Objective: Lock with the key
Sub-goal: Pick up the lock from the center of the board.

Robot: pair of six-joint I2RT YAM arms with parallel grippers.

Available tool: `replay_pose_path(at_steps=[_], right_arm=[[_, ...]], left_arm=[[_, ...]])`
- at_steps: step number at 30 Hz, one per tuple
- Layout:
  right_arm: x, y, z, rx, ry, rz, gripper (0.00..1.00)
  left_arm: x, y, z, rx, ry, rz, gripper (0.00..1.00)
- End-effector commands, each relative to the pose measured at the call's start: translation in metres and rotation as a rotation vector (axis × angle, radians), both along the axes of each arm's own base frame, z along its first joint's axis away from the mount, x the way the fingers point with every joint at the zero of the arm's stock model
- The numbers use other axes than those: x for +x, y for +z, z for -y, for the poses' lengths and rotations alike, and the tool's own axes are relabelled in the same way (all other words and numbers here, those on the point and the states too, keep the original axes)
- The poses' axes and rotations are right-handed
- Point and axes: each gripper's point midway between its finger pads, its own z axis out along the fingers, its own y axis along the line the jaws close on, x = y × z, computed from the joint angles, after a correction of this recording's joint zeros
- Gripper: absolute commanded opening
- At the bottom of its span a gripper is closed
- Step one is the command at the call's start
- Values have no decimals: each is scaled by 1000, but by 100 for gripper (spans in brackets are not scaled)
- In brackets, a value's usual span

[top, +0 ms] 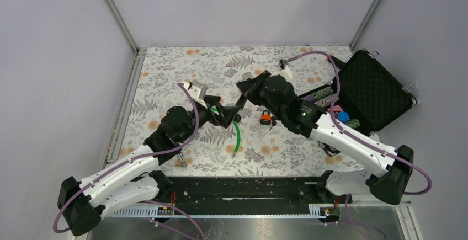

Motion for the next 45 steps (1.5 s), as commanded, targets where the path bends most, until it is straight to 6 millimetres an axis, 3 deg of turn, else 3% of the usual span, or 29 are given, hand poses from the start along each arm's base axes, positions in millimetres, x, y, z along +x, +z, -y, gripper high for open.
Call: replay_pose_path(at_steps=[1, 7, 11, 15, 24, 27, 31, 35, 39, 45], right_arm=[[-1, 49, 13, 229, -60, 24, 0], [-3, 58, 14, 285, -50, 7, 0], [-4, 60, 16, 306, -52, -1, 0], [-4, 61, 19, 312, -63, 2, 0], [-7, 54, 19, 328, -28, -19, 0], [-9, 53, 19, 323, 4, -16, 1], [-16, 48, 23, 320, 64, 6, 13], [-27, 35, 31, 330, 124, 40, 27], [-39, 16, 36, 293, 186, 50, 47], [-44, -5, 51, 160, 216, 99, 67]], left_arm=[[0, 34, 19, -94, -40, 143, 98], [0, 41, 42, -83, -70, 182, 98], [6, 34, 51, -48, -59, 164, 88], [17, 27, 45, -41, 22, 114, 62], [17, 41, 39, -74, 48, 135, 0], [19, 43, 37, -45, 55, 143, 0], [20, 47, 32, 10, 65, 159, 0], [28, 60, 23, 48, 71, 162, 0], [31, 73, 19, 52, 12, 150, 0], [14, 84, 25, 115, -108, 176, 0]])
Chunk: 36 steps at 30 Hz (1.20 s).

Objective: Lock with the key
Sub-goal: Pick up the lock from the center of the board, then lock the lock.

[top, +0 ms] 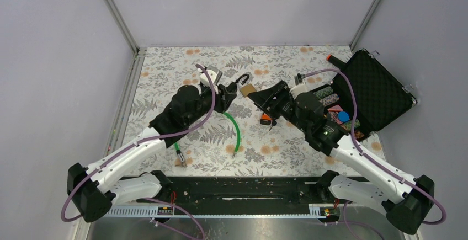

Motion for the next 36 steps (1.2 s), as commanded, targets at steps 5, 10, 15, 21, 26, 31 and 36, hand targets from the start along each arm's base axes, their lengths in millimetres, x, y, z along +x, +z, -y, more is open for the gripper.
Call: replay_pose_path(at_steps=[5, 10, 15, 21, 26, 31, 36], right_arm=[[-9, 34, 18, -84, 66, 189, 93], [-8, 53, 27, -73, 26, 220, 100], [-5, 55, 19, -131, 66, 184, 96], [-6, 40, 13, -142, 103, 170, 72], [-7, 28, 24, -189, 83, 263, 33], [-10, 35, 36, -320, 86, 498, 30], [-18, 56, 46, -372, 80, 633, 67]], left_arm=[[-36, 75, 7, -43, -200, 204, 0], [-51, 81, 10, -69, -279, 251, 0], [-65, 88, 15, -102, -350, 262, 0], [-75, 108, 16, -202, -382, 289, 0], [-83, 121, 19, -247, -442, 261, 0], [-97, 131, 27, -310, -534, 251, 0], [-98, 130, 36, -330, -571, 212, 0]])
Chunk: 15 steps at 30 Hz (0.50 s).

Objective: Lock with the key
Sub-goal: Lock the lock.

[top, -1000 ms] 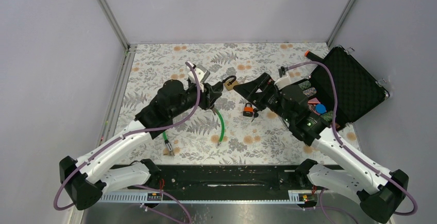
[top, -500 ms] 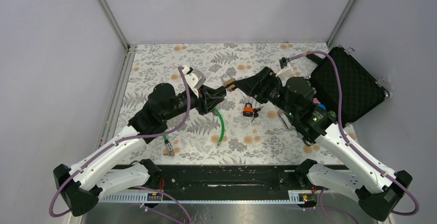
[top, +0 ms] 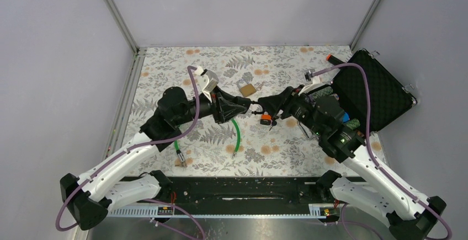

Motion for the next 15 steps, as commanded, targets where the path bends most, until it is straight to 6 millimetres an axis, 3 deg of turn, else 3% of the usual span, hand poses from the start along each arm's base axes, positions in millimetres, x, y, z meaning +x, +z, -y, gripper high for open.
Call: replay_pose_path(at_steps=[1, 4, 7, 12, 15], right_arm=[[-5, 43, 12, -14, 2, 221, 74], [-11, 46, 15, 9, -2, 161, 86], [-20, 43, 10, 46, 44, 115, 89], [-34, 35, -1, 84, 130, 70, 87], [-37, 37, -4, 91, 160, 62, 75]], left_arm=[[-15, 75, 4, -193, -84, 137, 0], [-14, 77, 4, -214, -74, 124, 0], [-11, 83, 2, -248, -52, 109, 0], [-10, 97, -5, -328, -17, 86, 0], [-15, 106, -9, -376, -19, 79, 0]])
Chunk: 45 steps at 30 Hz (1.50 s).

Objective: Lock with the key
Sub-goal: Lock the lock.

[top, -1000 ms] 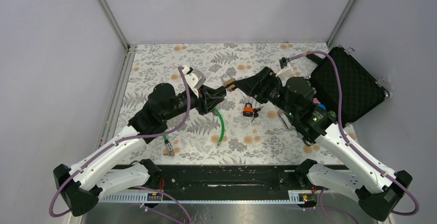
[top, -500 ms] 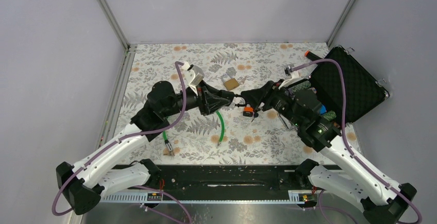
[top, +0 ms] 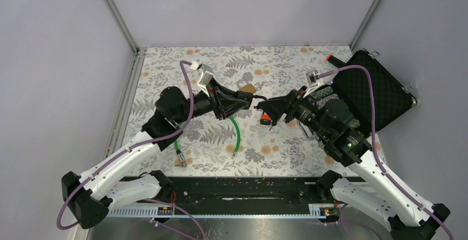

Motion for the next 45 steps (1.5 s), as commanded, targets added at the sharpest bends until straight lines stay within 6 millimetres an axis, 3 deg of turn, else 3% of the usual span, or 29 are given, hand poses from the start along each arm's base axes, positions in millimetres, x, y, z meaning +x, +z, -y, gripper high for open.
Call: replay_pose_path(at_steps=[1, 8, 10, 12, 15, 17, 20, 25, 28, 32, 34, 37, 39, 40, 45], right_arm=[[-13, 9, -9, 37, 92, -10, 70], [-6, 25, -10, 72, 62, 12, 14], [-5, 33, -7, 77, 51, 52, 9], [-7, 41, -7, 80, 61, 99, 20], [-17, 51, -9, 71, 112, 177, 59], [-27, 54, -10, 58, 162, 231, 75], [-42, 55, -13, 31, 239, 293, 86], [-43, 68, -14, 43, 248, 300, 86], [-41, 73, -17, 47, 254, 295, 78], [-45, 78, -23, 56, 302, 301, 45], [-51, 83, -26, 74, 340, 311, 33], [-59, 87, -28, 95, 385, 329, 26], [-64, 89, -27, 101, 401, 341, 10], [-65, 90, -27, 103, 405, 347, 0], [-74, 101, -20, 112, 410, 402, 0]], left_arm=[[-16, 85, -20, -264, 19, 140, 0], [-26, 94, -25, -302, -7, 117, 0], [-27, 95, -25, -296, -10, 114, 0], [-28, 94, -26, -291, -12, 111, 0], [-29, 95, -27, -290, -8, 111, 0], [-29, 95, -28, -290, -6, 113, 0], [-32, 97, -28, -287, -21, 116, 0], [-43, 99, -24, -280, -88, 122, 0], [-48, 103, -24, -289, -111, 118, 0], [-52, 107, -25, -299, -131, 108, 0], [-55, 108, -24, -300, -147, 97, 0], [-57, 110, -25, -305, -156, 84, 0], [-60, 111, -26, -306, -164, 79, 1], [-61, 111, -26, -303, -170, 76, 6], [-61, 103, -25, -233, -171, 65, 68]])
